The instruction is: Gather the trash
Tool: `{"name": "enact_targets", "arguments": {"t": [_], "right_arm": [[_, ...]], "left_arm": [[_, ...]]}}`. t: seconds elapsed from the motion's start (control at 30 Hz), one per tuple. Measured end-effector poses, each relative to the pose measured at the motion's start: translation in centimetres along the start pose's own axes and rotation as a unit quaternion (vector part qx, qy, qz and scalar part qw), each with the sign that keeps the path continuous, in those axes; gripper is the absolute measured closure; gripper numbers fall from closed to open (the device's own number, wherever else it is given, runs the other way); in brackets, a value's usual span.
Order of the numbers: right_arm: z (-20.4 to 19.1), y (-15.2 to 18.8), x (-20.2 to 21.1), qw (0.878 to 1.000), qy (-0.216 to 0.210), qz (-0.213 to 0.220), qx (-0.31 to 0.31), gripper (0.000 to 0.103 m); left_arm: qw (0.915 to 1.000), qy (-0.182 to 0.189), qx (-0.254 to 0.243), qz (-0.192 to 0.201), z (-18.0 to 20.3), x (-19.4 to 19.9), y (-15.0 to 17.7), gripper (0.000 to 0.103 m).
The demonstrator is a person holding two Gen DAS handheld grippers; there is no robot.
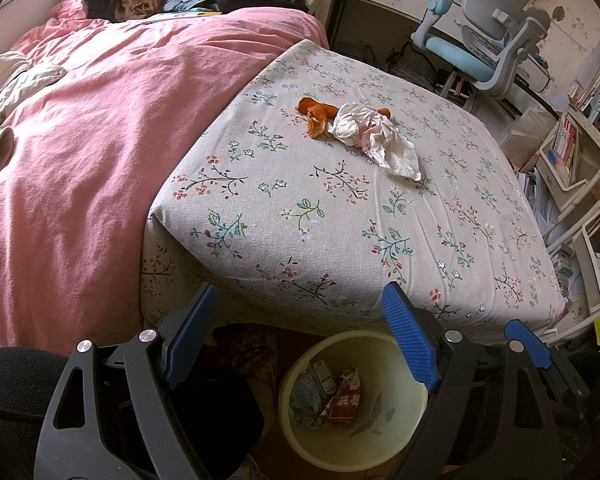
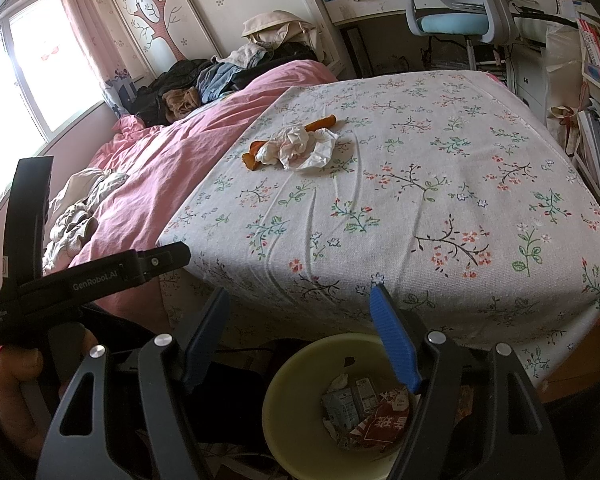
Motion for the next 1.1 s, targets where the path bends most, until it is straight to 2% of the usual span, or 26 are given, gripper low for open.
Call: {"name": "enact_targets", "arguments": {"t": [1.1], "right_arm": [[0.02, 0.22, 0.08, 1.000, 0.001, 0.000, 0.001, 0.033]], "left_arm": [[1.0000, 0.000, 0.000, -0.001, -0.03, -0.06, 0.01, 0.022]]}}
Point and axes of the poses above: each gripper's, at about its wrist camera, not at the fingertips, and x roughly against the way its jaws point, z to its right, y to its underside, the point moved 8 cm from there along -x, roughly the way its jaws point, and after that the axes turned 9 degrees about -x, right-handed, at the moved point
